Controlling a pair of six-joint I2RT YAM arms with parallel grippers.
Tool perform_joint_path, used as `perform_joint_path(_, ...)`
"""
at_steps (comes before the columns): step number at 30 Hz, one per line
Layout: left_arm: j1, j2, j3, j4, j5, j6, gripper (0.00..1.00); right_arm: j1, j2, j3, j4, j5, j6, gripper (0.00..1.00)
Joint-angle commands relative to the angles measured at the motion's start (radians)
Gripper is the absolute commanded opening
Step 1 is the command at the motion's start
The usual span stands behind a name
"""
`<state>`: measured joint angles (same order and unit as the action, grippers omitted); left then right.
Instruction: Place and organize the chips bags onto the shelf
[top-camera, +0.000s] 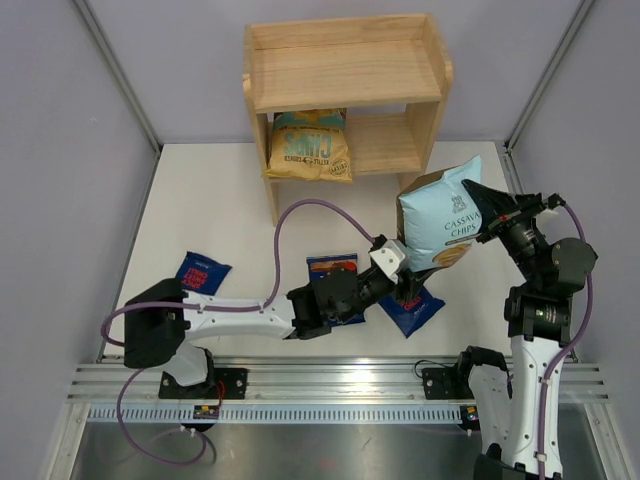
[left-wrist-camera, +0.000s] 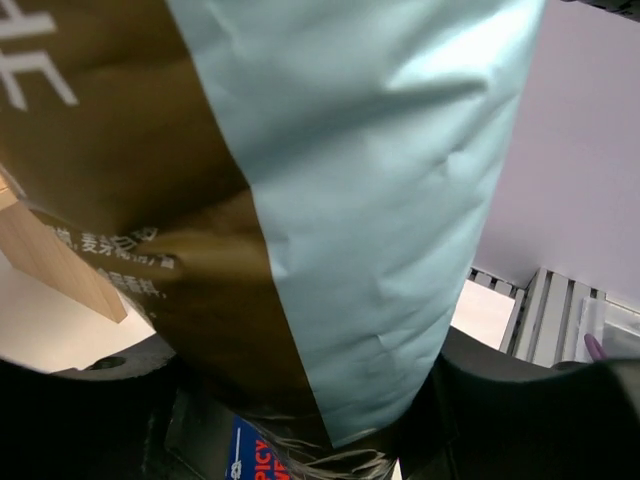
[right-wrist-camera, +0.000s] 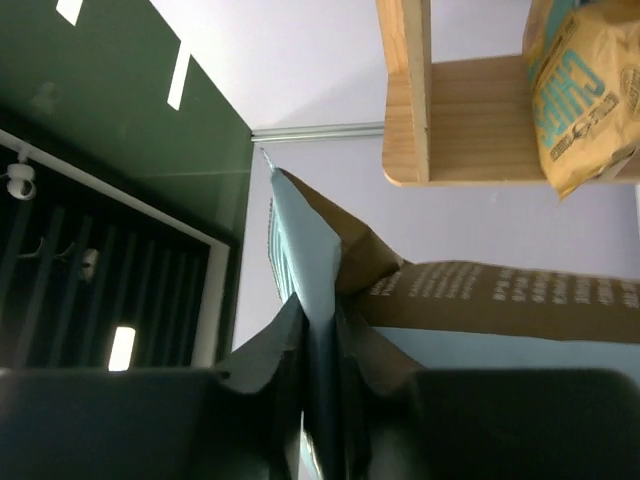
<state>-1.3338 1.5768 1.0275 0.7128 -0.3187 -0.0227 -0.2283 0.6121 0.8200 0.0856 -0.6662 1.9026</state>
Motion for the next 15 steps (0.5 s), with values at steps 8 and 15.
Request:
perform_joint_path(8, 0.018, -0.401, -0.193, -0.119, 0.193, -0.06, 0.37, 0.014, 0.11, 0.226, -0.15, -0.056, -0.515, 0.99)
perform_joint_path(15, 0.234, -0.664, -0.274, -0.301, 0.604, -0.35, 0.34, 0.055, 0.183, 0.274, 0.064, -0.452, -0.882, 1.0)
